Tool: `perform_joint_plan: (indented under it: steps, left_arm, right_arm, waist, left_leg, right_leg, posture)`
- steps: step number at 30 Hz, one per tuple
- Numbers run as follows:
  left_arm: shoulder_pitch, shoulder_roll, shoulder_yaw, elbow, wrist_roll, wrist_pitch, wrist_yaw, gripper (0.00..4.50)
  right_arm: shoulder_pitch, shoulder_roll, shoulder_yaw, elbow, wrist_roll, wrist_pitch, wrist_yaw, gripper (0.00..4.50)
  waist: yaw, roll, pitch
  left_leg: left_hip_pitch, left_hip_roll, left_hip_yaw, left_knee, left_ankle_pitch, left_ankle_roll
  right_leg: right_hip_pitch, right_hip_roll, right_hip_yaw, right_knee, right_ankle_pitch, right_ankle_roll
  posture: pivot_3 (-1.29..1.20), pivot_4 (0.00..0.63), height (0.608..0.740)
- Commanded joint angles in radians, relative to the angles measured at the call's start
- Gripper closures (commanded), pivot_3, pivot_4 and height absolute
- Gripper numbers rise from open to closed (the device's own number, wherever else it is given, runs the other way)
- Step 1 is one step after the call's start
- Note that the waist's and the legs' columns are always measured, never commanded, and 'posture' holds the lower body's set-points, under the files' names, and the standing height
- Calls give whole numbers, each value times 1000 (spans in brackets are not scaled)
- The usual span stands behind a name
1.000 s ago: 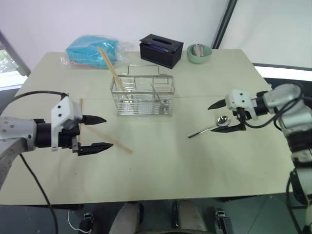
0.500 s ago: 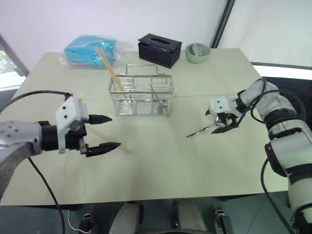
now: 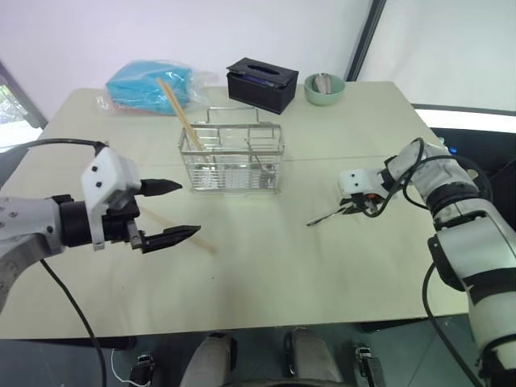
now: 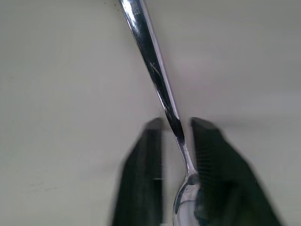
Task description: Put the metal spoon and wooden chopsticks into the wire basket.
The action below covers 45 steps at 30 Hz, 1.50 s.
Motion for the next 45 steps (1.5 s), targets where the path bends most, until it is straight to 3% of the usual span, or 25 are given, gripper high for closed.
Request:
perform_joint_plan:
  steps: [1, 9, 13, 15, 18, 22, 26, 30, 34, 45]
  left_arm:
    - [-41, 14, 3, 8, -4, -7, 14, 0]
    - [-102, 8, -48, 61, 19, -34, 6, 0]
    - [-166, 0, -81, 132, 44, -62, -6, 0]
    - [-195, -8, -91, 167, 57, -76, -8, 0]
    - [-231, -23, -102, 212, 71, -90, -7, 0]
    - [-258, -30, -126, 252, 99, -113, -26, 0]
    - [-286, -38, -152, 289, 126, -138, -42, 0]
    - [-309, -54, -166, 311, 144, -153, -49, 0]
    - [-316, -68, -171, 309, 152, -159, -47, 0]
    - [-290, -70, -116, 269, 137, -134, -11, 0]
  right_arm:
    - [-15, -7, -26, -3, 8, -2, 25, 4481]
    - [14, -29, -69, -24, 42, -32, 72, 4481]
    - [64, -37, -133, -154, 235, -28, 244, 4481]
    - [149, -74, -104, -403, 440, 100, 258, 4481]
    - [265, -104, -181, -823, 687, 461, 258, 4481]
    - [301, -63, -371, -1243, 989, 971, 1, 4481]
    - [263, 57, -491, -1380, 1124, 1200, -304, 4481]
    - [205, 215, -536, -1393, 1111, 1244, -585, 4481]
    - [188, 328, -498, -1341, 998, 1154, -743, 4481]
    - [222, 459, -436, -1067, 777, 860, -823, 4481]
  waist:
    - [1, 0, 0]
    - [2, 0, 0]
    - [1, 0, 0]
    - [1, 0, 0]
    - [1, 0, 0]
    - [6, 0, 0]
    - [12, -4, -2]
    - [12, -5, -3]
    - [10, -5, -3]
    - [2, -5, -3]
  left_leg:
    - [0, 0, 0, 0, 0, 0]
    - [0, 0, 0, 0, 0, 0]
    - [0, 0, 0, 0, 0, 0]
    - [0, 0, 0, 0, 0, 0]
    - [0, 1, -1, 0, 0, 0]
    - [-3, 1, -2, 0, 0, 0]
    - [-4, 1, -3, 0, 0, 0]
    - [-4, 0, -3, 1, 0, 0]
    - [-4, 0, -3, 1, 0, 0]
    - [-5, 0, -3, 0, 0, 0]
  right_leg:
    - [0, 0, 0, 0, 0, 0]
    - [0, 0, 0, 1, 0, 0]
    - [1, 0, 0, 1, 0, 0]
    - [1, 0, 0, 1, 0, 1]
    - [0, -1, 0, 2, 1, 1]
    - [-5, -1, 0, 4, 1, 1]
    - [-6, -1, 0, 4, 0, 0]
    - [-6, -1, 0, 4, 0, -2]
    - [-10, -1, 0, 6, 2, -1]
    - [-11, -1, 0, 11, 2, 0]
  posture:
    - [0, 150, 654]
    - [0, 150, 654]
    - [0, 150, 654]
    - [0, 150, 654]
    - [0, 150, 654]
    - [0, 150, 654]
    - [0, 150, 654]
    - [0, 150, 654]
    - [0, 150, 654]
    - [0, 150, 654]
